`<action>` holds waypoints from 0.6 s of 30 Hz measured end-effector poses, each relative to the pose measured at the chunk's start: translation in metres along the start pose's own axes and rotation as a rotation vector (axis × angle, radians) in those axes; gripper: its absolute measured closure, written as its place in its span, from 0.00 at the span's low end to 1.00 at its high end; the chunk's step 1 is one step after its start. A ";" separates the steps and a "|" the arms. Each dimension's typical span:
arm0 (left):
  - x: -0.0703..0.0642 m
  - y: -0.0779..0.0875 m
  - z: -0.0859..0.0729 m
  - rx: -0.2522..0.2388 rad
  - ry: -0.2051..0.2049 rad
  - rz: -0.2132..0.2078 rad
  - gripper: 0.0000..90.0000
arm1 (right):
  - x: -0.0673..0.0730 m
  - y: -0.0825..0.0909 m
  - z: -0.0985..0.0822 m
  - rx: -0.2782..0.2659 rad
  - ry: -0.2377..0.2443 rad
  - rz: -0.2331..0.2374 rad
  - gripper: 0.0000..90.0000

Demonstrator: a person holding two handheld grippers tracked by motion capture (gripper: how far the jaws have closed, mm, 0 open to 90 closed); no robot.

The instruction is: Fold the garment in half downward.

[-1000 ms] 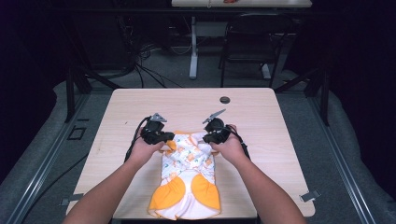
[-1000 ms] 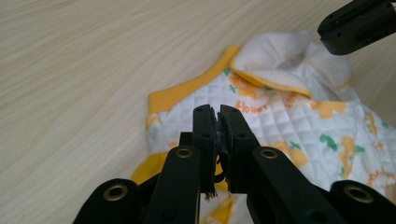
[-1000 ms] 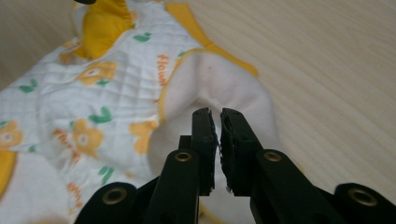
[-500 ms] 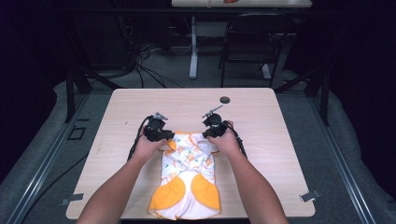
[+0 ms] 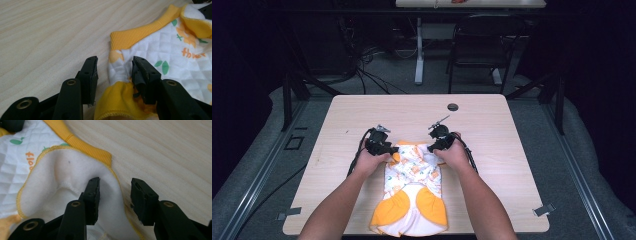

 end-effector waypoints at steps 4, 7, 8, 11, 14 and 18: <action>-0.002 0.000 -0.001 -0.001 -0.007 -0.001 0.63 | 0.000 0.001 -0.001 0.010 0.003 -0.002 0.67; -0.005 -0.001 0.000 0.007 -0.018 -0.005 0.72 | 0.000 0.001 -0.002 -0.006 -0.006 0.016 0.73; -0.006 0.000 0.000 0.010 -0.025 -0.007 0.74 | 0.001 0.001 -0.003 -0.009 -0.006 0.023 0.76; -0.007 -0.001 -0.001 0.009 -0.028 -0.004 0.79 | 0.002 0.002 -0.005 -0.021 -0.015 0.045 0.84; -0.006 0.001 -0.001 0.021 -0.031 -0.018 0.84 | 0.004 0.001 -0.006 -0.031 -0.018 0.053 0.89; -0.006 0.001 -0.001 0.026 -0.023 -0.029 0.91 | 0.009 0.001 -0.005 -0.043 -0.002 0.045 0.95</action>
Point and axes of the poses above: each handheld gripper's, and its own axes: y roughly backward along the jaws, z roughly out of its top, x roughly to its left, the point moved 4 cm from there along -y, roughly forward along the jaws, and after that the axes turned 4 degrees about -z, right-handed, at the moved point
